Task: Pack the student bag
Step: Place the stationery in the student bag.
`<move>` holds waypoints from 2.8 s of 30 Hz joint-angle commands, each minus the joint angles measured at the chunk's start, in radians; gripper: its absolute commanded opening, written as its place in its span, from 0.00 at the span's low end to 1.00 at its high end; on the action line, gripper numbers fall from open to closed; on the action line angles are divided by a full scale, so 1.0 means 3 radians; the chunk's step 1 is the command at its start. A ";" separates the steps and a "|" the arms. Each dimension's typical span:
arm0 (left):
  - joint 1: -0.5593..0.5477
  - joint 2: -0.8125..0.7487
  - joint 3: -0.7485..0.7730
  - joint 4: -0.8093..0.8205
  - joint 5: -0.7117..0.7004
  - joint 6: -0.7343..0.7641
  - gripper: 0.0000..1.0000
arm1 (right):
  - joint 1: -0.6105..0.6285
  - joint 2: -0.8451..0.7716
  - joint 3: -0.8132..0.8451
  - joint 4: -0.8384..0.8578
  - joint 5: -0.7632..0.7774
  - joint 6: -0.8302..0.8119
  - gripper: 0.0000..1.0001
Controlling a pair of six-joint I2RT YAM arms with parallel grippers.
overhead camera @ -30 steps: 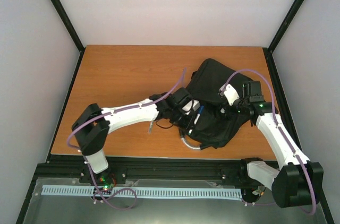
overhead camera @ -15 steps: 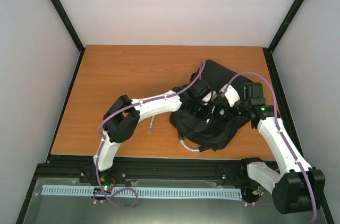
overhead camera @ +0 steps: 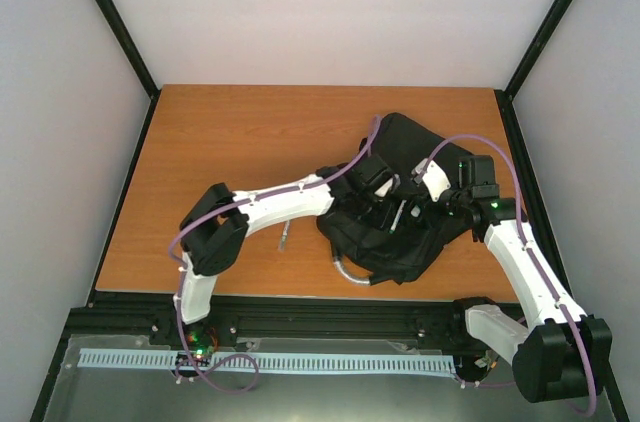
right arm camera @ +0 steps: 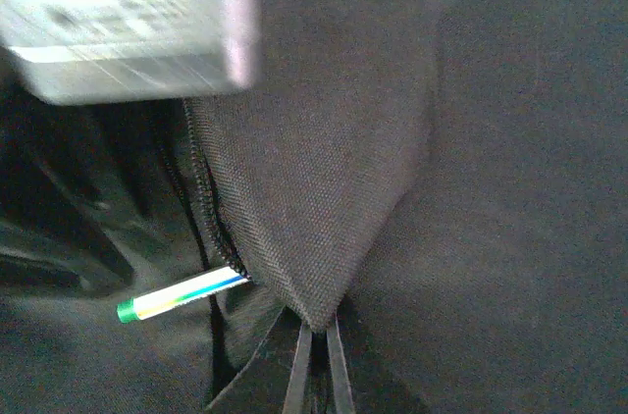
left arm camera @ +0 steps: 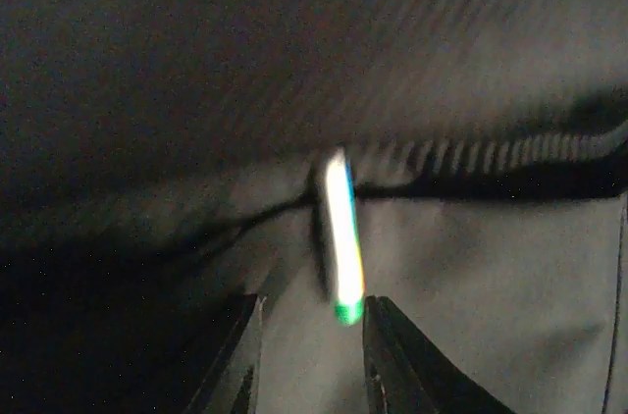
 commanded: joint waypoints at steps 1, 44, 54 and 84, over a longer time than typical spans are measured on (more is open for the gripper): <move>-0.0062 -0.0463 -0.0360 0.0102 -0.0011 0.0034 0.27 | -0.0003 -0.0026 0.0019 0.0164 -0.0161 -0.0017 0.03; -0.0095 0.0212 -0.0275 0.1626 -0.1243 0.0037 0.01 | -0.0003 0.0015 0.0017 0.0154 -0.0165 -0.0024 0.03; -0.0097 0.0193 -0.0651 0.2531 -0.1359 -0.0175 0.01 | -0.0002 0.0014 0.0018 0.0153 -0.0157 -0.0024 0.03; -0.0097 -0.0787 -0.1598 0.1925 -0.0913 -0.0127 0.27 | -0.0003 0.0050 0.0023 0.0193 0.0028 0.0011 0.03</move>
